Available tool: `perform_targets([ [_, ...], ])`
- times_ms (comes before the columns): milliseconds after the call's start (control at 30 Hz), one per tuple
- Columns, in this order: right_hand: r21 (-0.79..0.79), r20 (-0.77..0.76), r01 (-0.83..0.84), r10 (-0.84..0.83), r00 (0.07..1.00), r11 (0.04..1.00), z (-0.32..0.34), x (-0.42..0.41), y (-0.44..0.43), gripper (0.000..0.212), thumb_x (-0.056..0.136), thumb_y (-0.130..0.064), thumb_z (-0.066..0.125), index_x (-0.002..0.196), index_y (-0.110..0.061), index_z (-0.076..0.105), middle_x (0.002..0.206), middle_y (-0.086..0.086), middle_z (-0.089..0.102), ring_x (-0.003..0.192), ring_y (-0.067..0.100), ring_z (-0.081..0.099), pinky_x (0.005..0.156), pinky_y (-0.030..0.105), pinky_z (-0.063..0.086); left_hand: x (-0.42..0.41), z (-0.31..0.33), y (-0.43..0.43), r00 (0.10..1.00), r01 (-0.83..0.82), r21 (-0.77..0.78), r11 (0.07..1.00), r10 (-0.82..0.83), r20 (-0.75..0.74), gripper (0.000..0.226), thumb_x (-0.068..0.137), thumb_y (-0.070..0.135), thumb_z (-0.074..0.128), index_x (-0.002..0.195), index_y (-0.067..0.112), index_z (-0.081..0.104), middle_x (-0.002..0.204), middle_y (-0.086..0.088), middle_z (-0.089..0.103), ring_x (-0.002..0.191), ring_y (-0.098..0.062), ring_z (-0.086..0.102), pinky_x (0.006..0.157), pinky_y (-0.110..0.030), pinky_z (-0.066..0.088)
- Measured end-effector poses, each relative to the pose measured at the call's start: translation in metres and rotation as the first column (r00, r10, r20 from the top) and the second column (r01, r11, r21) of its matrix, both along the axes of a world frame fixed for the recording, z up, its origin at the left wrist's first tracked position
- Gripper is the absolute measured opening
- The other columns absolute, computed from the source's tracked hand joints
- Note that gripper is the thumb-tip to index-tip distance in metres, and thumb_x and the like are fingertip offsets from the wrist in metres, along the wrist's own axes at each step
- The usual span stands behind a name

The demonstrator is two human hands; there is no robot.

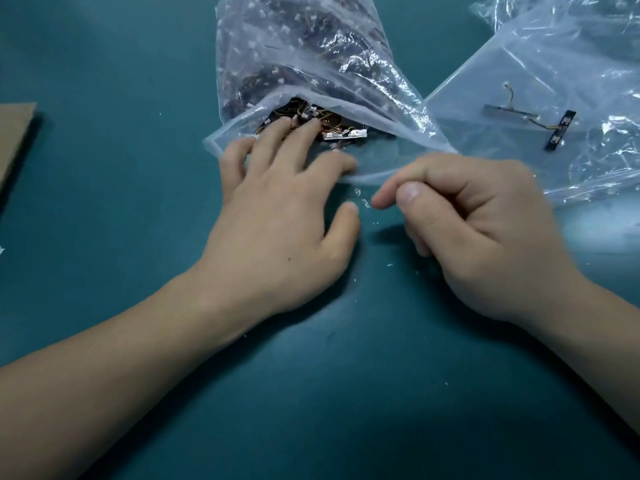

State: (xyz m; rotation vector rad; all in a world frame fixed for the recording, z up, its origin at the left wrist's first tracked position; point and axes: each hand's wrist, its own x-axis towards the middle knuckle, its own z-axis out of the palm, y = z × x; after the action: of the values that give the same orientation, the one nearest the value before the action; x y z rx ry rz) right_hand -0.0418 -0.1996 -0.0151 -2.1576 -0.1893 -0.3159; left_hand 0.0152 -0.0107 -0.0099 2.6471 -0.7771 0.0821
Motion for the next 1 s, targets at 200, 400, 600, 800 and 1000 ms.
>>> perform_targets([
  [200, -0.039, -0.052, -0.016, 0.014, 0.999, 0.999, 0.001, 0.002, 0.001, 0.022, 0.099, -0.023, 0.056, 0.091, -0.025, 0.076, 0.058, -0.006, 0.059, 0.055, 0.018, 0.055, 0.057, 0.021, 0.041, -0.001, -0.004, -0.001, 0.998, -0.012, 0.093, 0.996, 0.006, 0.061, 0.057, 0.096, 0.044, 0.040, 0.146, 0.019, 0.050, 0.157, 0.000, 0.046, 0.152, -0.027, 0.028, 0.121, -0.043, 0.011],
  [400, 0.029, -0.033, 0.019, -0.018, 0.999, 0.999, 0.000, 0.002, 0.000, 0.013, 0.098, -0.021, 0.060, 0.098, -0.022, 0.073, 0.059, 0.002, 0.058, 0.053, 0.021, 0.052, 0.055, 0.020, 0.039, -0.001, -0.006, 0.002, 0.990, 0.035, -0.045, 0.998, -0.028, 0.138, 0.046, 0.094, 0.037, 0.050, 0.136, 0.022, 0.058, 0.137, 0.011, 0.058, 0.131, -0.020, 0.042, 0.107, -0.032, 0.018],
  [600, 0.166, -0.080, 0.109, -0.097, 0.992, 0.980, -0.001, 0.005, -0.001, 0.025, 0.096, -0.027, 0.065, 0.121, -0.026, 0.064, 0.060, 0.010, 0.059, 0.048, 0.021, 0.048, 0.054, 0.025, 0.041, 0.006, -0.003, 0.004, 0.997, 0.075, -0.649, 0.757, -0.071, 0.033, 0.012, 0.090, 0.022, 0.076, 0.102, 0.022, 0.077, 0.096, 0.019, 0.073, 0.087, -0.003, 0.063, 0.083, -0.019, 0.045],
  [800, 0.060, -0.091, 0.009, -0.003, 0.996, 0.998, 0.002, 0.002, 0.004, 0.028, 0.101, -0.043, 0.056, 0.090, -0.025, 0.073, 0.066, -0.005, 0.070, 0.052, 0.008, 0.059, 0.055, 0.015, 0.041, 0.012, -0.005, 0.004, 0.980, 0.012, -0.841, 0.542, -0.175, -0.099, 0.018, 0.084, 0.011, 0.085, 0.092, 0.019, 0.070, 0.085, 0.004, 0.077, 0.072, -0.015, 0.069, 0.067, -0.028, 0.055],
  [1000, 0.042, -0.112, -0.006, 0.011, 0.994, 0.999, 0.000, 0.003, 0.001, 0.031, 0.107, -0.034, 0.047, 0.082, -0.029, 0.065, 0.070, -0.013, 0.074, 0.058, 0.007, 0.063, 0.058, 0.013, 0.039, 0.011, -0.008, 0.006, 0.939, 0.049, -0.894, 0.445, -0.325, -0.110, 0.022, 0.082, 0.005, 0.084, 0.081, 0.018, 0.067, 0.086, -0.008, 0.077, 0.073, -0.026, 0.073, 0.048, -0.032, 0.053],
])
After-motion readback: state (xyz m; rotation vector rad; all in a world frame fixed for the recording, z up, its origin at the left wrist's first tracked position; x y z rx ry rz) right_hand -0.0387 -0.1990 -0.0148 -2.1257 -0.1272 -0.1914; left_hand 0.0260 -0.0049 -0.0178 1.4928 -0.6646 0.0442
